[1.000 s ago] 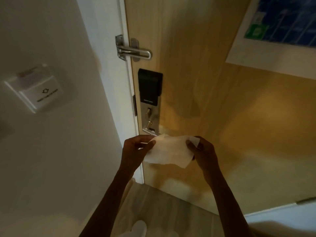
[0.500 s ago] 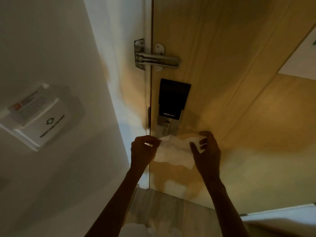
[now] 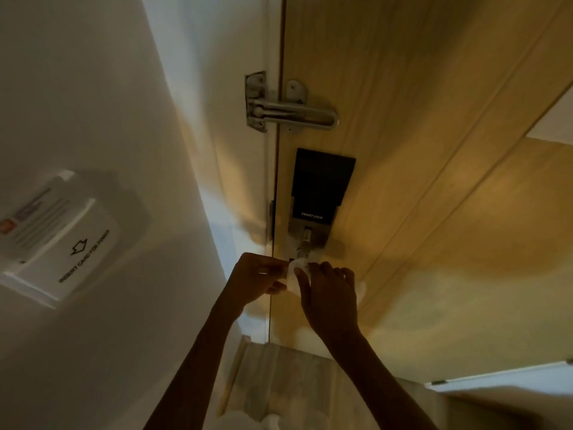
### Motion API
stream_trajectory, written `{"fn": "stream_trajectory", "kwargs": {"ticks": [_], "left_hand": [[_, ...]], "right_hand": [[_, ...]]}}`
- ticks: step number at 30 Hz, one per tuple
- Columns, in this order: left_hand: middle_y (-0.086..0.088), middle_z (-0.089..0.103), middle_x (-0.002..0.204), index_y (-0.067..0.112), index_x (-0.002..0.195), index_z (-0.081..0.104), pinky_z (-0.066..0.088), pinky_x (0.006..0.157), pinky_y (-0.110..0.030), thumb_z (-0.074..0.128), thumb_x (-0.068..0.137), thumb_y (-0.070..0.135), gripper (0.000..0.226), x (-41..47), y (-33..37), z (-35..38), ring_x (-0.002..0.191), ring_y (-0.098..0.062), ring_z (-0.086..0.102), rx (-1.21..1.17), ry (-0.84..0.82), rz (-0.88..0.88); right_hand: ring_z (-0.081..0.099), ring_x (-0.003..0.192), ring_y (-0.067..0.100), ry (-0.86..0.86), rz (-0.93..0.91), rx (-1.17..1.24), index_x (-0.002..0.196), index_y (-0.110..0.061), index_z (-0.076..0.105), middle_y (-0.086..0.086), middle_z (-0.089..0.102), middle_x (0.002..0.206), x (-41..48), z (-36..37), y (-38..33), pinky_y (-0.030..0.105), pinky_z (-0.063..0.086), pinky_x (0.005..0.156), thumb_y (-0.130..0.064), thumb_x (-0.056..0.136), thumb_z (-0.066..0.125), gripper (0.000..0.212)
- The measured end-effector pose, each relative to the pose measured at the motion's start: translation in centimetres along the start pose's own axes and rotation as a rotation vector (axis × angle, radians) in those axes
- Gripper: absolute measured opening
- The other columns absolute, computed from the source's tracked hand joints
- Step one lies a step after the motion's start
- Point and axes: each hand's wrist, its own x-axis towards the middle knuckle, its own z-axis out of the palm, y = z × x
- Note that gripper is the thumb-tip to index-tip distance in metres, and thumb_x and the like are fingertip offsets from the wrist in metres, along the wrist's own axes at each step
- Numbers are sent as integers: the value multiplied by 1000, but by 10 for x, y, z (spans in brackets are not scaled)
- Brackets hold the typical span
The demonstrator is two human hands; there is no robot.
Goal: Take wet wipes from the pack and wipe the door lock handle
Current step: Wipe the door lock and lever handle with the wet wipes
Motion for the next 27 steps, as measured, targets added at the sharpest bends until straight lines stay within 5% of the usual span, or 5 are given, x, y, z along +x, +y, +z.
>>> {"fn": "stream_trajectory", "kwargs": {"ticks": [4,10,16,22,27], "left_hand": [[-11,74,82,-8,109,65,57,55,-22,56,92,5,23,5,0,-13,60,-16,72,-202,-80,-106],[0,77,77,0,109,67,57,56,-23,58,91,12,23,12,-8,-16,64,-18,73,-157,-81,-103],[-9,75,88,7,106,71,58,58,-23,63,89,22,24,13,-7,-3,71,-18,73,-31,11,-27],[2,74,73,10,95,75,56,60,-17,71,82,18,15,14,-3,12,67,-10,73,-18,82,63],[-5,76,75,16,85,76,60,73,-28,73,79,6,12,18,0,11,76,-24,74,-73,65,50]], "right_hand": [[66,60,22,-107,-59,-84,98,-15,66,5,68,72,9,7,-5,40,55,70,-29,86,66,18],[57,43,15,-98,-139,-71,88,-11,62,1,63,58,12,7,5,30,49,51,-29,86,67,19],[58,49,15,-178,-289,-15,107,-11,56,3,65,70,12,3,29,27,45,53,-29,91,60,25],[59,53,13,-206,-286,-36,102,-14,56,-1,64,70,5,-10,59,22,33,56,-30,89,62,21],[64,68,21,-279,-312,-27,116,-11,51,6,67,86,10,-7,43,27,39,65,-30,96,51,28]]}}
